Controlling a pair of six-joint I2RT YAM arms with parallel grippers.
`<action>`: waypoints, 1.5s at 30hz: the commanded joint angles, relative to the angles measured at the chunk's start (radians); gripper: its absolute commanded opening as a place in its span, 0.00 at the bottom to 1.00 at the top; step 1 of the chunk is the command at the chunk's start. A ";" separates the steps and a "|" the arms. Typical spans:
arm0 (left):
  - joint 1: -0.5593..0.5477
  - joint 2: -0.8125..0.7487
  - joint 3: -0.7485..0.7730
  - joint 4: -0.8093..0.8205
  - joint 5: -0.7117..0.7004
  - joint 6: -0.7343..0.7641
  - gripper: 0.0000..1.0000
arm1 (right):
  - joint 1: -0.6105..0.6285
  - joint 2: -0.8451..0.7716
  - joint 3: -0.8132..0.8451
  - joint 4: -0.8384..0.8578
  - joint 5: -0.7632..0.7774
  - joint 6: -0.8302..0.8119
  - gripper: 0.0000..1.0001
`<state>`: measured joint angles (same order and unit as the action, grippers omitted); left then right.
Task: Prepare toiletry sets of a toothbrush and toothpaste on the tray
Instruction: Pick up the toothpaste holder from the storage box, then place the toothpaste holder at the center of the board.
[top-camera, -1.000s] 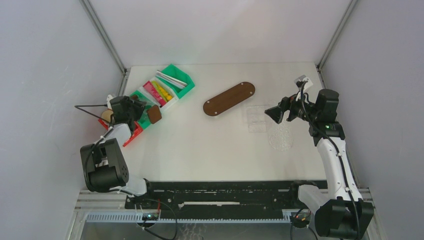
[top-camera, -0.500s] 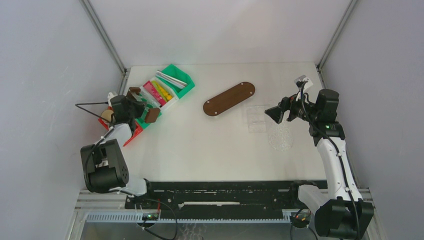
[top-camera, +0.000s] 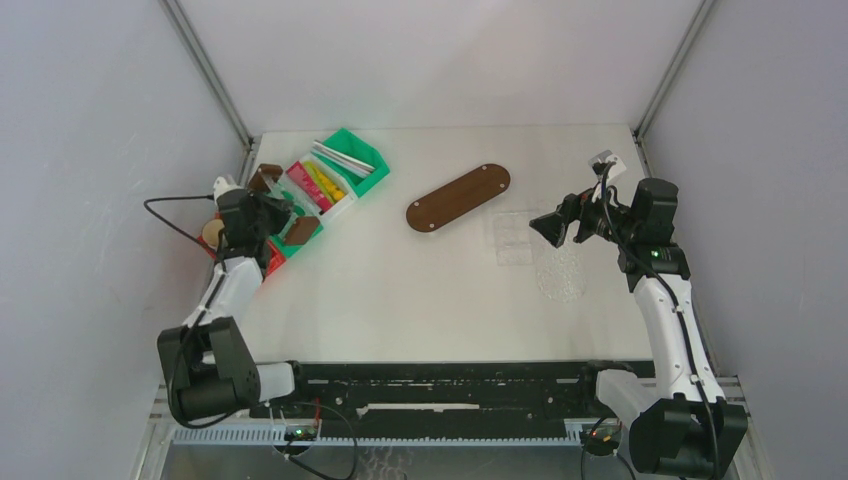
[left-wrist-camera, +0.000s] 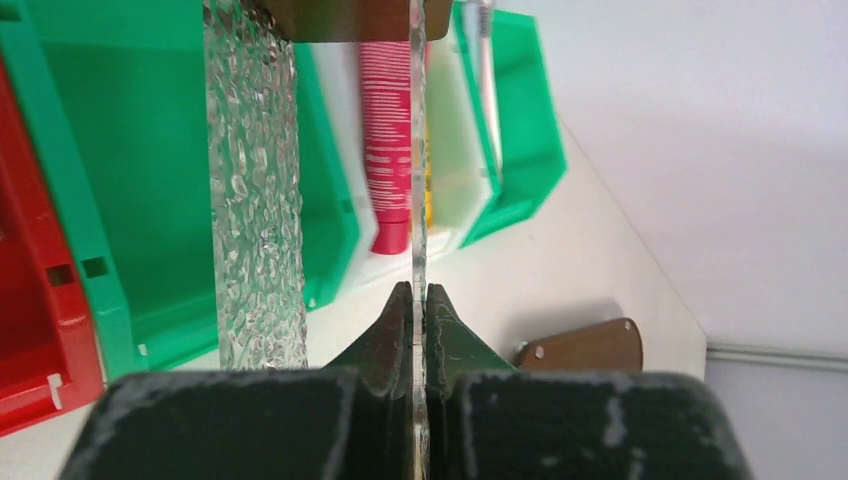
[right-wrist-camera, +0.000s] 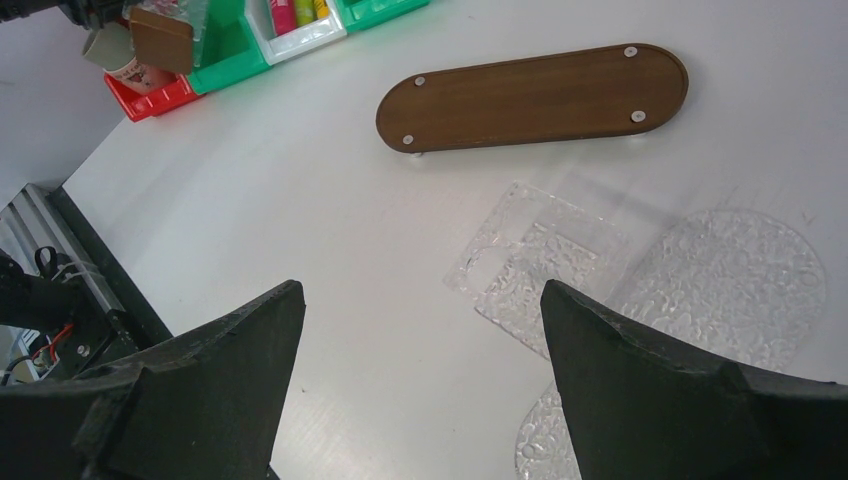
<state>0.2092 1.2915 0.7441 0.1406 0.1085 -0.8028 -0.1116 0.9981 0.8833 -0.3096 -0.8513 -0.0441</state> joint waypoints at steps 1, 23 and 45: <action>-0.032 -0.143 -0.017 0.040 -0.010 0.080 0.00 | -0.004 -0.009 0.022 0.015 -0.010 -0.016 0.96; -0.289 -0.329 -0.148 0.340 0.356 0.165 0.00 | 0.008 -0.006 0.022 0.009 -0.079 -0.022 0.96; -0.529 0.057 0.080 0.564 0.692 0.034 0.00 | 0.021 0.003 0.002 0.037 -0.280 -0.007 0.96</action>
<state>-0.3187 1.2968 0.6922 0.5598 0.6872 -0.7082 -0.0963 0.9981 0.8833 -0.3107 -1.0817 -0.0647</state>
